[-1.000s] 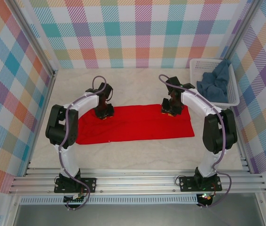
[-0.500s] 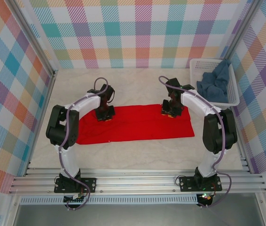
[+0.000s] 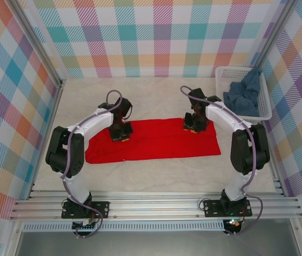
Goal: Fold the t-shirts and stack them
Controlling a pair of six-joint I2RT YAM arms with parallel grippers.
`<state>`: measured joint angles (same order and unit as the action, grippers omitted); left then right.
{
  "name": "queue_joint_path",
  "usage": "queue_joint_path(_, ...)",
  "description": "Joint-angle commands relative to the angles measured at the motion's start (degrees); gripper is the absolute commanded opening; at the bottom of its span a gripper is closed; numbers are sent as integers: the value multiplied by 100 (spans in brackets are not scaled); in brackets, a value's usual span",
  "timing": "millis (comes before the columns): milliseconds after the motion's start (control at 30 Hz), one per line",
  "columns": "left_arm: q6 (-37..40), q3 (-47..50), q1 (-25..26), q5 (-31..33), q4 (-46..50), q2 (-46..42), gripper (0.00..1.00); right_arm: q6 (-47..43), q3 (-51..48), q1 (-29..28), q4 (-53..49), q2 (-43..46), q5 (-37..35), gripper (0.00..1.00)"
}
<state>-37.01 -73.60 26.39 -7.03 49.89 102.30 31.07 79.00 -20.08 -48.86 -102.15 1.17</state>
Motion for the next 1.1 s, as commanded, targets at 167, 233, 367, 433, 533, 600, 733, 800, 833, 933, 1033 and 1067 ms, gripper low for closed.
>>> queue_joint_path(167,-727,316,573,-284,299,-125,0,110,-104,-5,17,169,102,32)
queue_joint_path(233,-774,292,645,-248,416,-104,3,93,-99,0,0,172,101,32)
queue_joint_path(367,-849,321,735,-290,531,-165,12,92,-104,-3,-2,172,112,32)
queue_joint_path(433,-835,286,762,-283,628,-246,19,83,-96,-5,-20,172,113,32)
queue_joint_path(533,-765,167,762,-174,818,-452,30,74,-78,-5,-21,175,112,32)
queue_joint_path(600,-699,40,741,-13,1035,-525,38,69,-67,0,-20,174,113,32)
queue_joint_path(733,-662,61,498,192,1008,-614,32,75,-78,-5,9,165,171,32)
queue_joint_path(800,-669,83,308,297,965,-615,24,71,-77,-1,13,167,185,32)
queue_joint_path(833,-690,105,229,350,921,-615,23,69,-92,-5,25,166,199,32)
queue_joint_path(933,-842,243,111,56,452,-531,22,99,-163,-5,82,149,265,31)
queue_joint_path(1033,-1091,338,208,-228,-81,-365,17,166,-265,-5,130,152,304,30)
queue_joint_path(1067,-1129,315,269,-197,-156,-276,16,186,-303,-1,153,172,313,30)
